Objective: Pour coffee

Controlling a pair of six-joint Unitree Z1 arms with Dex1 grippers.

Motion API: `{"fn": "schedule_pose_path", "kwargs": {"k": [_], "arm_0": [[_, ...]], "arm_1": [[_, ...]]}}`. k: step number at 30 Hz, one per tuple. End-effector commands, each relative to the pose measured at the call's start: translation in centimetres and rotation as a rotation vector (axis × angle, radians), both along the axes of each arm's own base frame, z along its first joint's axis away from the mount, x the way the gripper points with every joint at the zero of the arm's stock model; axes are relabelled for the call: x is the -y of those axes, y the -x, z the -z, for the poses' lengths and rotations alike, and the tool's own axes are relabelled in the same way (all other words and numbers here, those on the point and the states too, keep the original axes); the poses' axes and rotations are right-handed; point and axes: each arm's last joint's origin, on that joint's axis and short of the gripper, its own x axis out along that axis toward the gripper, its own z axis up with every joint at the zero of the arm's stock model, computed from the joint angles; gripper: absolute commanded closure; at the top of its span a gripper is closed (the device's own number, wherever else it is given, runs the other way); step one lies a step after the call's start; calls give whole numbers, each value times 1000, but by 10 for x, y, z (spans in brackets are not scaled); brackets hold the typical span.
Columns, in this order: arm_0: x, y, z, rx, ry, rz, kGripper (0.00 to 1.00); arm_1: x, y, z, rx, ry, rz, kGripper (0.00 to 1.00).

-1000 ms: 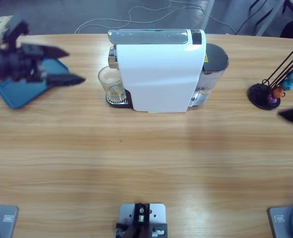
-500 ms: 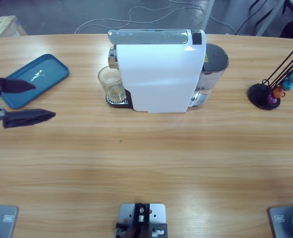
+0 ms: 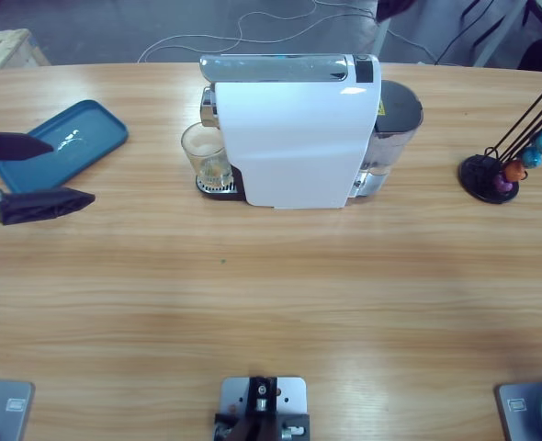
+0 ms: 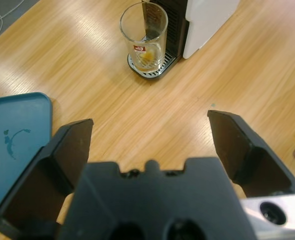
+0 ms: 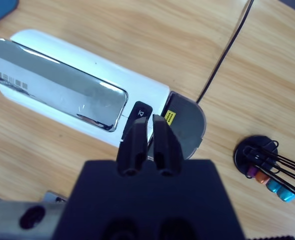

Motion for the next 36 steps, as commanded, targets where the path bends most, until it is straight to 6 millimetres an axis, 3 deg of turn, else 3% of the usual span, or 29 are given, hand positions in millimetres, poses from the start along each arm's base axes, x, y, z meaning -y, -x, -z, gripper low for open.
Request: {"fn": "schedule_pose_path", "kwargs": {"k": [1,18,36], "arm_0": [[4,-6,8,-14,-30,-22,9],[3,-6,13,-12,-36,-28,9],[5,-9,17,-11,-34,-30,9]], "arm_1": [[-15,-17,37,-105,34,-46,1000],[-22,-24,51,-133,51,-50,1000],[-18,-23,50,-126,91,-40,1000]]}}
